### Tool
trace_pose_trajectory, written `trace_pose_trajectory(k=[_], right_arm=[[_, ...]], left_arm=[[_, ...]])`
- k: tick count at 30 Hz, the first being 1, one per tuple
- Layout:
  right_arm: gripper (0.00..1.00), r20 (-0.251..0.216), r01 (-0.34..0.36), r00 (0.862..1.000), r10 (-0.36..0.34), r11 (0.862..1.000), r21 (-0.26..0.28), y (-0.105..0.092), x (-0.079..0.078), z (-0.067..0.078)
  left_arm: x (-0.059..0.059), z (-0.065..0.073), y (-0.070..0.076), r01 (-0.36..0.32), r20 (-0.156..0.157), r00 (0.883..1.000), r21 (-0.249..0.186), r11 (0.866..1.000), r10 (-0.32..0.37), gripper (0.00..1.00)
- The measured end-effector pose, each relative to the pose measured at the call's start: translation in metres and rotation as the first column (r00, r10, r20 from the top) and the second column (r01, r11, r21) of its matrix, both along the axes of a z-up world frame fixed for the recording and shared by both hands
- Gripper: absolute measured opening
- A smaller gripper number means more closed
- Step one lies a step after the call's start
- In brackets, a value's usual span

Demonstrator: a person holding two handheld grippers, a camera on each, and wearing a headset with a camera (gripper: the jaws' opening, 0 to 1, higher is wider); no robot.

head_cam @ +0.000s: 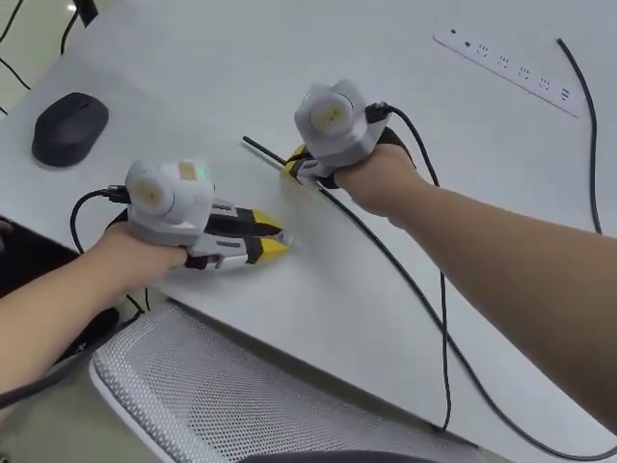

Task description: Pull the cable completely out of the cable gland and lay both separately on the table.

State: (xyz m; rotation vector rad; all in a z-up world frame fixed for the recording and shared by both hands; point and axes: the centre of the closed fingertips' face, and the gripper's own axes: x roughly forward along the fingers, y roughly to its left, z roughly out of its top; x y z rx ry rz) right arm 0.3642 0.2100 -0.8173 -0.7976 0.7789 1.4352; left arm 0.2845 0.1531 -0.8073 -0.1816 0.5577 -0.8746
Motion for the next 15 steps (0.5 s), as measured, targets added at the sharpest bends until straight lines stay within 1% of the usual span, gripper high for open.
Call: trace_pose_trajectory(k=[3, 6, 7, 8, 9, 10, 12, 15], right_arm=[[0.00, 0.019, -0.014, 1.000, 0.014, 1.000, -0.008, 0.0004, 0.0001, -0.0002], [0.00, 0.027, -0.019, 0.999, 0.020, 1.000, -0.013, 0.0006, 0.0004, -0.0003], [0.00, 0.030, -0.022, 0.999, 0.023, 1.000, -0.014, 0.0007, 0.0005, -0.0004], [0.00, 0.032, -0.024, 0.999, 0.025, 1.000, -0.014, 0.0008, 0.0005, -0.0005], [0.00, 0.035, -0.026, 0.999, 0.027, 1.000, -0.016, 0.0008, 0.0004, -0.0005], [0.00, 0.037, -0.028, 0.999, 0.029, 0.999, -0.017, 0.0009, 0.0004, -0.0008], [0.00, 0.045, -0.032, 0.998, 0.033, 0.999, -0.021, 0.0010, -0.0002, -0.0010], [0.01, 0.060, -0.037, 0.997, 0.039, 0.999, -0.028, 0.0019, -0.0005, -0.0010]], left_arm=[[-0.0007, -0.0025, 0.0020, 0.001, -0.003, 1.000, 0.010, 1.000, -0.001, 0.15], [-0.0008, -0.0056, 0.0049, -0.001, -0.005, 1.000, 0.032, 0.999, 0.002, 0.15], [-0.0005, -0.0060, 0.0054, 0.001, 0.001, 1.000, 0.039, 0.999, -0.001, 0.15], [-0.0008, -0.0071, 0.0059, 0.001, -0.004, 1.000, 0.045, 0.999, -0.001, 0.15], [-0.0008, -0.0094, 0.0071, -0.003, -0.017, 1.000, 0.058, 0.998, 0.004, 0.15], [-0.0003, -0.0069, 0.0068, -0.001, -0.005, 1.000, 0.059, 0.998, 0.001, 0.15], [-0.0015, -0.0068, 0.0073, 0.007, -0.010, 1.000, 0.069, 0.998, -0.006, 0.15], [-0.0025, -0.0067, 0.0071, 0.021, -0.003, 1.000, 0.092, 0.996, -0.020, 0.15]])
